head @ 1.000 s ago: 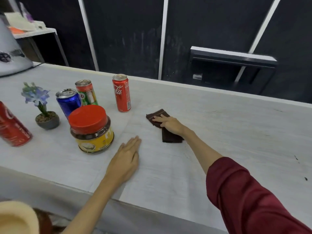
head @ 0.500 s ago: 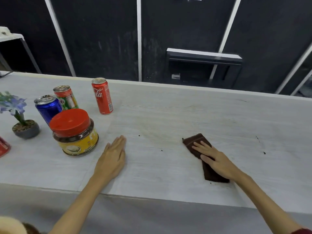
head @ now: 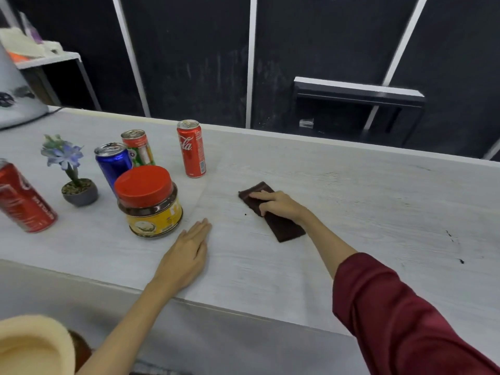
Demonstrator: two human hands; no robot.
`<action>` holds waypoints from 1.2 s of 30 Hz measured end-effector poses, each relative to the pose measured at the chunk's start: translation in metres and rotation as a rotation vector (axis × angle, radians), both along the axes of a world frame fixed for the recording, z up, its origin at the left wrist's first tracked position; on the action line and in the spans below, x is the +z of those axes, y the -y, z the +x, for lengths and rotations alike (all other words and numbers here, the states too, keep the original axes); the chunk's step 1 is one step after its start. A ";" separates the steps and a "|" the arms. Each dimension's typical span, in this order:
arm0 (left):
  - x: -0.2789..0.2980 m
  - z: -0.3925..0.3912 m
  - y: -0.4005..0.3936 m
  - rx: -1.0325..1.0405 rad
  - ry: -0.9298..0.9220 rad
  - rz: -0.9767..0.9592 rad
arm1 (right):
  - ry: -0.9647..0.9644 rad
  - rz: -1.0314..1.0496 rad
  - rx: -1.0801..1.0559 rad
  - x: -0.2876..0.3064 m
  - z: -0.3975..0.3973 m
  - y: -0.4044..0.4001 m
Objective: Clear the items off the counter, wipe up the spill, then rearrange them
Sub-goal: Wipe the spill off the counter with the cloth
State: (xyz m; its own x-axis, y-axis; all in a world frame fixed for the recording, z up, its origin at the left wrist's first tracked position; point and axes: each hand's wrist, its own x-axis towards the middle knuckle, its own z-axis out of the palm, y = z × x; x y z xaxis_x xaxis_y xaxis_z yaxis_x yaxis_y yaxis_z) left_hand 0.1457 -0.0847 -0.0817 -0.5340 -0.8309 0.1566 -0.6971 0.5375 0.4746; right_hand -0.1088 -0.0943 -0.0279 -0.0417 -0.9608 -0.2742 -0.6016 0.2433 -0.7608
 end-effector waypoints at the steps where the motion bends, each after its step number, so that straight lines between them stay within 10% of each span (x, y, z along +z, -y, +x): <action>1: 0.000 0.002 -0.001 0.009 -0.010 0.003 | 0.031 -0.001 0.051 -0.001 0.010 0.005; 14: -0.003 0.003 -0.003 -0.019 -0.021 -0.025 | 0.121 -0.067 0.119 -0.014 -0.040 -0.112; 22: -0.005 0.000 -0.003 -0.027 -0.038 -0.019 | -0.276 -0.155 -0.124 -0.024 -0.077 -0.203; 29: -0.003 0.001 -0.003 -0.030 -0.023 -0.018 | -0.162 -0.014 -0.111 -0.023 -0.029 -0.187; 36: 0.001 0.001 -0.004 -0.029 0.013 0.001 | -0.441 -0.096 -0.108 -0.038 -0.009 -0.179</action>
State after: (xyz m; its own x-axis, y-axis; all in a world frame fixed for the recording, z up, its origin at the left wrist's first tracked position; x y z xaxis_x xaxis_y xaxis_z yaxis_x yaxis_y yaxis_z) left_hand 0.1465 -0.0809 -0.0810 -0.5601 -0.8149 0.1490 -0.6869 0.5574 0.4662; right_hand -0.1174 0.0844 -0.0656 -0.2356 -0.9647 -0.1178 -0.8478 0.2633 -0.4603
